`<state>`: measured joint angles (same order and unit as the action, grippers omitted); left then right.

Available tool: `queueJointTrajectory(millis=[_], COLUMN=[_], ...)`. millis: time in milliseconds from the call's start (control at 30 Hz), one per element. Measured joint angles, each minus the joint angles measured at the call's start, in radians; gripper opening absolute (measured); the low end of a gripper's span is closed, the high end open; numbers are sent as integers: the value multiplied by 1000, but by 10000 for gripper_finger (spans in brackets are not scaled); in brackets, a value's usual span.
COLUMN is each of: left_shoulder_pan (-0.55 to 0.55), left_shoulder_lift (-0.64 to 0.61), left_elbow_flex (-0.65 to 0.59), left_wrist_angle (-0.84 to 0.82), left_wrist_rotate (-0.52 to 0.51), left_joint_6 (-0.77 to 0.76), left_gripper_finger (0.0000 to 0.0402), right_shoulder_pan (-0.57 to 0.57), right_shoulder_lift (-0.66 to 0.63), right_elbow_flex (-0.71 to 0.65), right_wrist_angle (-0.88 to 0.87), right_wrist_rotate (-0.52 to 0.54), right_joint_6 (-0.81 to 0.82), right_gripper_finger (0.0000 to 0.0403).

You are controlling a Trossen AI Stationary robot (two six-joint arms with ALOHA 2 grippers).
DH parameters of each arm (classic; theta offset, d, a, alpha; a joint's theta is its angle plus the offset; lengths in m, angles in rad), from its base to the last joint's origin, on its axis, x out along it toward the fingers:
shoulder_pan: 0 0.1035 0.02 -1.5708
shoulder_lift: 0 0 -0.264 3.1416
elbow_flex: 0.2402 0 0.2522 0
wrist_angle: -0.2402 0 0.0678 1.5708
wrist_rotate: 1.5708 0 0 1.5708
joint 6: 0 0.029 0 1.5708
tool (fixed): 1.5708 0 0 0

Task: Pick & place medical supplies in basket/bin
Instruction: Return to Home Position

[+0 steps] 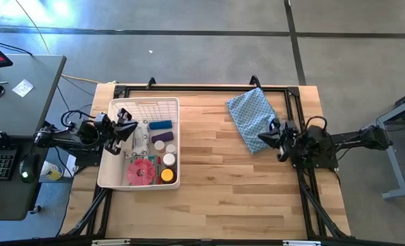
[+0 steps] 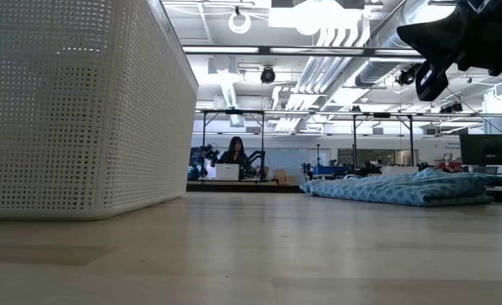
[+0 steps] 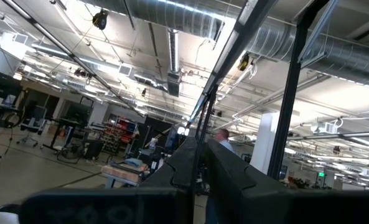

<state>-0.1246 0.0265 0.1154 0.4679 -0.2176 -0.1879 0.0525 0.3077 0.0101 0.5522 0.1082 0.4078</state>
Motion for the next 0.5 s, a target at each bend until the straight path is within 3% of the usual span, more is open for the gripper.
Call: queueJointTrajectory(millis=[500], left_shoulder_pan=[0], left_shoulder_lift=[0], left_elbow_flex=[0], left_wrist_angle=[0], left_wrist_rotate=[0], left_joint_6=[0], left_gripper_finger=[74], right_shoulder_pan=[0], right_shoulder_lift=[0], right_elbow_flex=[0], right_wrist_angle=[-24], right_wrist_rotate=[-7], right_joint_6=[11], right_gripper_finger=[0])
